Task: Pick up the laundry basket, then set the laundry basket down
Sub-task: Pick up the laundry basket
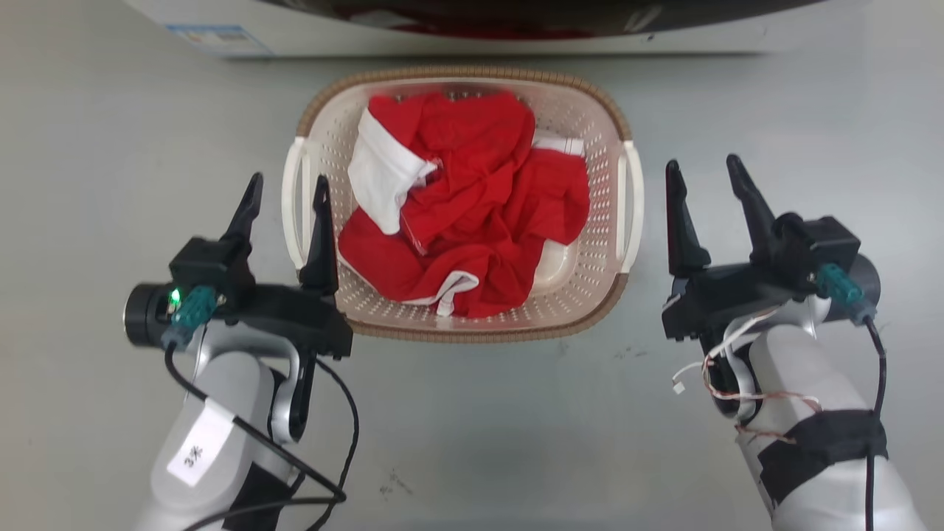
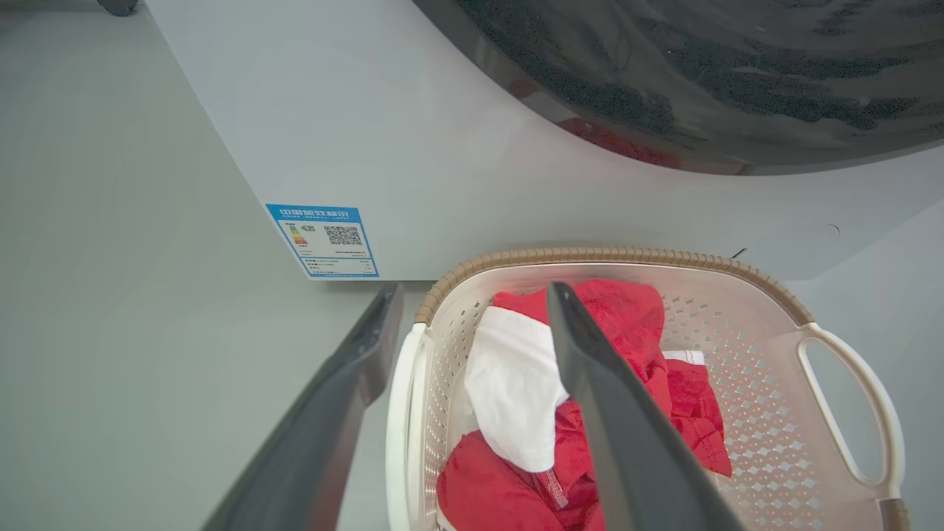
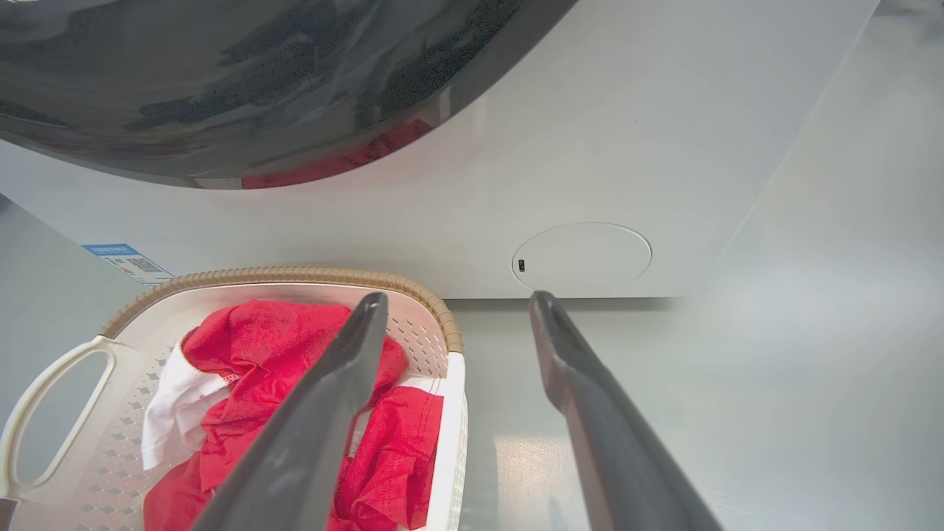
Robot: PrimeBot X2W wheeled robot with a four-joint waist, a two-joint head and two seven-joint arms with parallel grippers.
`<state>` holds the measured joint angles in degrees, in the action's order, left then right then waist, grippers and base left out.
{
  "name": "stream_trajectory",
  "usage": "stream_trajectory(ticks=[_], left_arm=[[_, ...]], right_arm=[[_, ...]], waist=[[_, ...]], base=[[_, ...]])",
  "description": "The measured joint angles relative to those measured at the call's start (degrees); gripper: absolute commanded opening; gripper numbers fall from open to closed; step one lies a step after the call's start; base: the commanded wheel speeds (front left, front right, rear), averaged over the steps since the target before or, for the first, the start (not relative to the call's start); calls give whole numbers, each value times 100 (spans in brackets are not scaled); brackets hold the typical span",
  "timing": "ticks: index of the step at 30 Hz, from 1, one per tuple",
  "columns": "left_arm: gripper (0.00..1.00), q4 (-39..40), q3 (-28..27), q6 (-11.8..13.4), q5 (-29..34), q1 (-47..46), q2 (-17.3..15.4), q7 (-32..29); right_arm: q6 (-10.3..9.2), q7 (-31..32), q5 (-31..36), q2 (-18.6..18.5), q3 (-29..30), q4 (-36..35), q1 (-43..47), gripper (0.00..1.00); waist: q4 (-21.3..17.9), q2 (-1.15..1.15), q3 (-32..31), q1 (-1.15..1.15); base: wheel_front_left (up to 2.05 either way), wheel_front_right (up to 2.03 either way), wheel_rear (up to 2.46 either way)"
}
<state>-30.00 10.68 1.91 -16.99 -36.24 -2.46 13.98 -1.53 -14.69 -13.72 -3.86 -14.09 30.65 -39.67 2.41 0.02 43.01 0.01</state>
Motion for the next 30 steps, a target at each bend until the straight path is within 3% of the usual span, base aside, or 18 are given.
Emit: stream_trajectory(ticks=[11,30], left_arm=[[100,-857,34,-40,19,-734,36,-29],[100,-1887,-22,3,29,-1313,57,1]], right_arm=[[-4,0,24,-5,-69,553,-648,100],[-49,-1,-60,-5,-339,1029,-973,100]], waist=[[109,0,902,0],[181,-1,1350,0]], base=[[0,0,0],[0,0,0]])
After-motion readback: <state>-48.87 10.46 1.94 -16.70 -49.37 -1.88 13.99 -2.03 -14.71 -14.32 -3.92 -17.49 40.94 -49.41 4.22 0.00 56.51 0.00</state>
